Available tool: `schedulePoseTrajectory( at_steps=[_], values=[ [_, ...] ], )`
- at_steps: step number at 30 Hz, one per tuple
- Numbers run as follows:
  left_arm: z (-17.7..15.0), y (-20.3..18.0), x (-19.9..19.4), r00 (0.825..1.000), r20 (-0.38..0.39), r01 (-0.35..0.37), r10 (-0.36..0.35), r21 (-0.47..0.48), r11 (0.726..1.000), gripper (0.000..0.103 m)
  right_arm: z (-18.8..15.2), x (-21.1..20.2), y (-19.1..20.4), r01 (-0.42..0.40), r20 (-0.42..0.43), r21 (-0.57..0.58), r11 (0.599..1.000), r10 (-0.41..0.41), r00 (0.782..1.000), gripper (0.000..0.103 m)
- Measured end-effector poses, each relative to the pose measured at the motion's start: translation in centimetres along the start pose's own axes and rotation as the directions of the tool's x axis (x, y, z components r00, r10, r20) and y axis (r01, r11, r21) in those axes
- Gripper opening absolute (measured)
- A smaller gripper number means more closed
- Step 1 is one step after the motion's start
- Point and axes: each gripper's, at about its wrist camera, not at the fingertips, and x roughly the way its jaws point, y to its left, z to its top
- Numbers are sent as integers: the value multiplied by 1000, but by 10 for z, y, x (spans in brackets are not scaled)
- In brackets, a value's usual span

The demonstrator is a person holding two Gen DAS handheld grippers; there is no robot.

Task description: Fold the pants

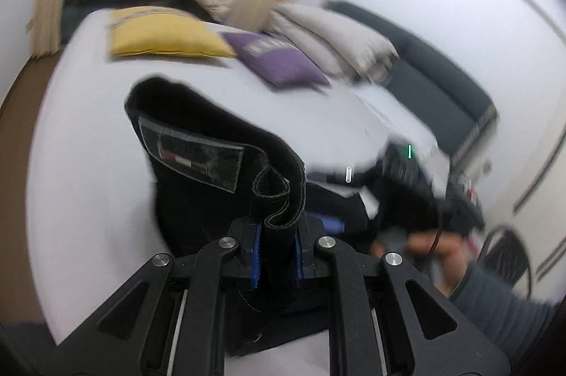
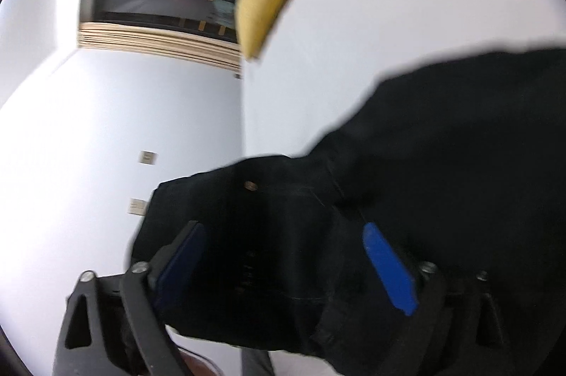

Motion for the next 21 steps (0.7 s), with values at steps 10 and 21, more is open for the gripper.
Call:
schedulePoseTrajectory(
  at_steps=[10, 21],
  values=[
    [-52, -120, 79, 983, -182, 83, -31, 284, 955, 12, 20, -58, 14, 55, -76, -174, 983, -69, 995, 103],
    [-64, -174, 104, 977, -211, 92, -9, 392, 915, 12, 20, -81, -9, 241, -62, -235, 942, -262, 963, 18]
  ],
)
